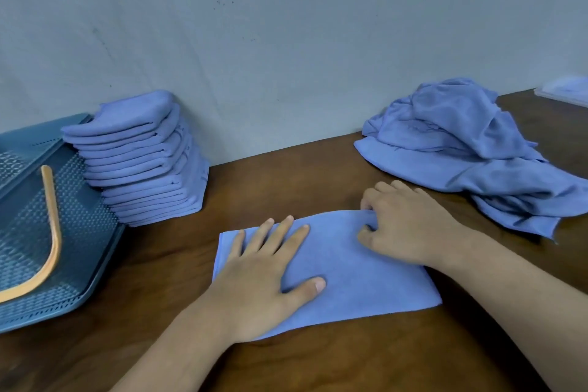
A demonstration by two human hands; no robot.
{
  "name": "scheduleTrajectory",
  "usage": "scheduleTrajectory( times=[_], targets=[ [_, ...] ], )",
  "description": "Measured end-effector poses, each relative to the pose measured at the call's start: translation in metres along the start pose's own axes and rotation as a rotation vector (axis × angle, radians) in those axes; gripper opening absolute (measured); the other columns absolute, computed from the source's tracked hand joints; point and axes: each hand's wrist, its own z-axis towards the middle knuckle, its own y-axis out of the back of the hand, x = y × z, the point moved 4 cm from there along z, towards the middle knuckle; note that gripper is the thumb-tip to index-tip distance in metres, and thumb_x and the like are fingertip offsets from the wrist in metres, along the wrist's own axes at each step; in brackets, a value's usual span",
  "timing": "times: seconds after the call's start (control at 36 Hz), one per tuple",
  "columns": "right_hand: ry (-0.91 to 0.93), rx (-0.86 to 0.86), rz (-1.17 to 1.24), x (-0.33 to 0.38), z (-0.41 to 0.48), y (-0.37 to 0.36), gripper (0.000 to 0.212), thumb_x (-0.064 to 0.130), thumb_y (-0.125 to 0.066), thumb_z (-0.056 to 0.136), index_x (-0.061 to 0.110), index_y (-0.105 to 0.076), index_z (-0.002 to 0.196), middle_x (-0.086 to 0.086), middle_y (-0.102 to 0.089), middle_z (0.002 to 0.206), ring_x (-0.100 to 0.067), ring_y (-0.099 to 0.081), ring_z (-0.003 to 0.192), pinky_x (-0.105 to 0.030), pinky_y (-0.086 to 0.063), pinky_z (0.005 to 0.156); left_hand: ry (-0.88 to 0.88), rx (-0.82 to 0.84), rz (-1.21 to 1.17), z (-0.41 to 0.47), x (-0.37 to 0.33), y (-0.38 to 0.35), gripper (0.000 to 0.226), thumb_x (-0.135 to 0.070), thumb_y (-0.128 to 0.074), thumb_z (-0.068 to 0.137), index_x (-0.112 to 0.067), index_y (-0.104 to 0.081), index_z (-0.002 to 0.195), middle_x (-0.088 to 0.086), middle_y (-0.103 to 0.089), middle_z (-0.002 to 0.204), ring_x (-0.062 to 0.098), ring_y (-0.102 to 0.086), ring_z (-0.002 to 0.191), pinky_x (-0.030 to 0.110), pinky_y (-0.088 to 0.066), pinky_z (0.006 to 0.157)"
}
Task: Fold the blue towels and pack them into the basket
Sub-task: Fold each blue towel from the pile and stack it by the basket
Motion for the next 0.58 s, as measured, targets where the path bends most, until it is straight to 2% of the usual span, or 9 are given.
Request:
scheduleTrajectory(
  times=[0.11, 0.22, 0.33, 0.42, 0.5, 0.53, 0.58],
  targets=[
    [-0.035, 0.021, -0.02, -0.002, 0.0, 0.0, 0.028, 0.059, -0.042, 0.079, 0.036, -0.054, 0.09, 0.013, -0.05, 0.089, -0.014, -0.045, 0.092, -0.034, -0.038, 0.086, 0.004, 0.002, -0.004, 0.001, 0.0, 0.0, 0.083, -0.089, -0.017, 0.092, -0.055, 0.015, 0.161, -0.03, 0.026, 0.168, 0.003, 0.026, 0.157, 0.048, 0.01, 0.131],
    [-0.034, -0.023, 0.008, 0.0, 0.002, -0.002, 0.024, 0.057, -0.045, 0.078, 0.034, -0.052, 0.08, 0.012, -0.051, 0.085, -0.014, -0.046, 0.087, -0.033, -0.034, 0.078, 0.02, 0.002, -0.015, 0.001, 0.0, 0.0, 0.083, -0.088, -0.018, 0.093, -0.055, 0.012, 0.162, -0.03, 0.025, 0.168, 0.002, 0.026, 0.157, 0.048, 0.011, 0.131],
    [-0.121, -0.137, 0.31, -0.003, -0.001, 0.008, 0.023, 0.05, -0.055, 0.083, 0.029, -0.051, 0.076, 0.009, -0.06, 0.071, -0.012, -0.056, 0.071, -0.035, -0.044, 0.063, 0.028, -0.008, -0.022, 0.003, -0.002, 0.001, 0.081, -0.087, -0.016, 0.093, -0.055, 0.011, 0.162, -0.031, 0.023, 0.169, 0.001, 0.026, 0.156, 0.046, 0.012, 0.131],
    [-0.159, -0.163, 0.427, -0.01, -0.002, 0.011, 0.015, 0.045, -0.061, 0.088, 0.034, -0.051, 0.092, 0.014, -0.065, 0.082, -0.008, -0.061, 0.077, -0.035, -0.051, 0.068, 0.032, -0.013, -0.028, 0.004, -0.003, 0.002, 0.079, -0.086, -0.015, 0.094, -0.055, 0.011, 0.162, -0.031, 0.023, 0.169, 0.001, 0.027, 0.156, 0.047, 0.011, 0.131],
    [-0.202, -0.109, 0.521, -0.019, -0.004, 0.01, 0.034, 0.05, -0.067, 0.093, 0.041, -0.05, 0.121, 0.014, -0.063, 0.09, -0.004, -0.061, 0.081, -0.027, -0.044, 0.068, 0.036, -0.02, -0.034, 0.005, -0.003, 0.002, 0.079, -0.086, -0.014, 0.094, -0.055, 0.011, 0.162, -0.031, 0.024, 0.168, 0.001, 0.027, 0.156, 0.047, 0.011, 0.131],
    [-0.228, -0.092, 0.571, -0.022, -0.004, 0.011, 0.039, 0.05, -0.068, 0.094, 0.042, -0.049, 0.128, 0.011, -0.063, 0.086, -0.006, -0.061, 0.078, -0.027, -0.045, 0.067, 0.041, -0.024, -0.036, 0.005, -0.002, 0.001, 0.079, -0.086, -0.014, 0.094, -0.055, 0.011, 0.162, -0.031, 0.024, 0.168, 0.001, 0.027, 0.156, 0.047, 0.01, 0.131],
    [-0.274, -0.042, 0.688, -0.027, -0.007, 0.015, 0.041, 0.048, -0.069, 0.096, 0.045, -0.05, 0.131, 0.004, -0.063, 0.079, -0.018, -0.067, 0.073, -0.033, -0.057, 0.066, 0.055, -0.036, -0.043, 0.005, -0.002, 0.001, 0.08, -0.086, -0.013, 0.094, -0.055, 0.011, 0.162, -0.03, 0.024, 0.168, 0.001, 0.027, 0.156, 0.046, 0.01, 0.131]
  ],
)
